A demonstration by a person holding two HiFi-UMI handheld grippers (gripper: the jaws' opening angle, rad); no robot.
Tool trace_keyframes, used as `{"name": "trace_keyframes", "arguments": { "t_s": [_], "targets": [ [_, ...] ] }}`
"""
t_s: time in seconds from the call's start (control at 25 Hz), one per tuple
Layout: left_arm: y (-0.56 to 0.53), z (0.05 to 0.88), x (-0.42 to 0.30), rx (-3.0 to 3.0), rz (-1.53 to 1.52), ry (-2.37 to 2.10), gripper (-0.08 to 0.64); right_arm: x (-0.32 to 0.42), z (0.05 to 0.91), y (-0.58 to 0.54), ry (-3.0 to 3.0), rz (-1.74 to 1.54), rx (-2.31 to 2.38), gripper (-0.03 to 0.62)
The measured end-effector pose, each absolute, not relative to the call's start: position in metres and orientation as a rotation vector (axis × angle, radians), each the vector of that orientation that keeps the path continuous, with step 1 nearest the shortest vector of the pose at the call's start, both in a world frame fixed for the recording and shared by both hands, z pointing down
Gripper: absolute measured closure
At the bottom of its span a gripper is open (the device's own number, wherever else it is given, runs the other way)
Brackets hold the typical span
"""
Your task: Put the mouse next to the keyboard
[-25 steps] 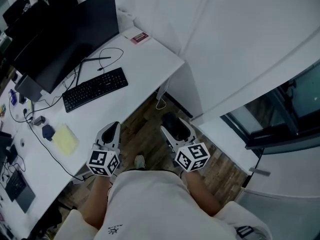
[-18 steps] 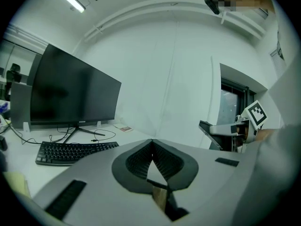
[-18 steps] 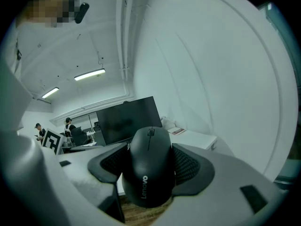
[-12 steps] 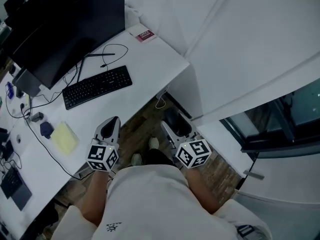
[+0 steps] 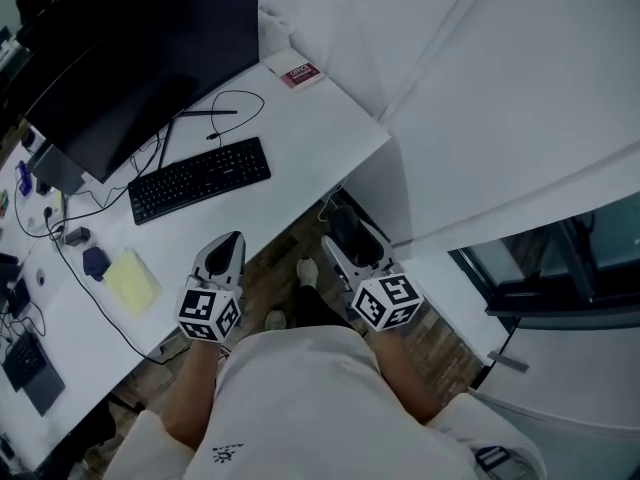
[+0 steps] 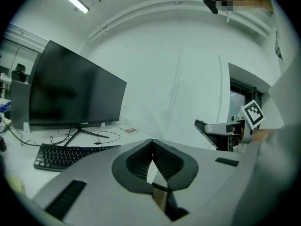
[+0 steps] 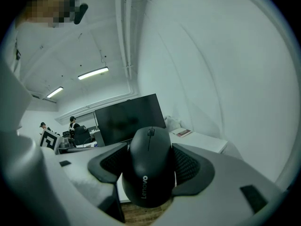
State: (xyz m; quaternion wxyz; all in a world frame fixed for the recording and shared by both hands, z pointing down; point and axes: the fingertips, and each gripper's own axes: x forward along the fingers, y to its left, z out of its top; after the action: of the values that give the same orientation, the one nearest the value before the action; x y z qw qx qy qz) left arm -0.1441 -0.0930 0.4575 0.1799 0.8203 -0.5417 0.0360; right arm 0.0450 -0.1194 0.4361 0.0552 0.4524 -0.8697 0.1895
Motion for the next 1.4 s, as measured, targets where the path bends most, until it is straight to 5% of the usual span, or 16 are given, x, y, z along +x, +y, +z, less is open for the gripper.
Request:
{"name": "trace_keyframes", "arguments": {
  "t_s": [1.4],
  "targets": [
    [-0.236, 0.522, -0.149, 1.966, 0.225, -1.838, 0.549, -0.031, 0.602, -0.355, -2.453, 0.594, 0.98, 0.29]
  ]
}}
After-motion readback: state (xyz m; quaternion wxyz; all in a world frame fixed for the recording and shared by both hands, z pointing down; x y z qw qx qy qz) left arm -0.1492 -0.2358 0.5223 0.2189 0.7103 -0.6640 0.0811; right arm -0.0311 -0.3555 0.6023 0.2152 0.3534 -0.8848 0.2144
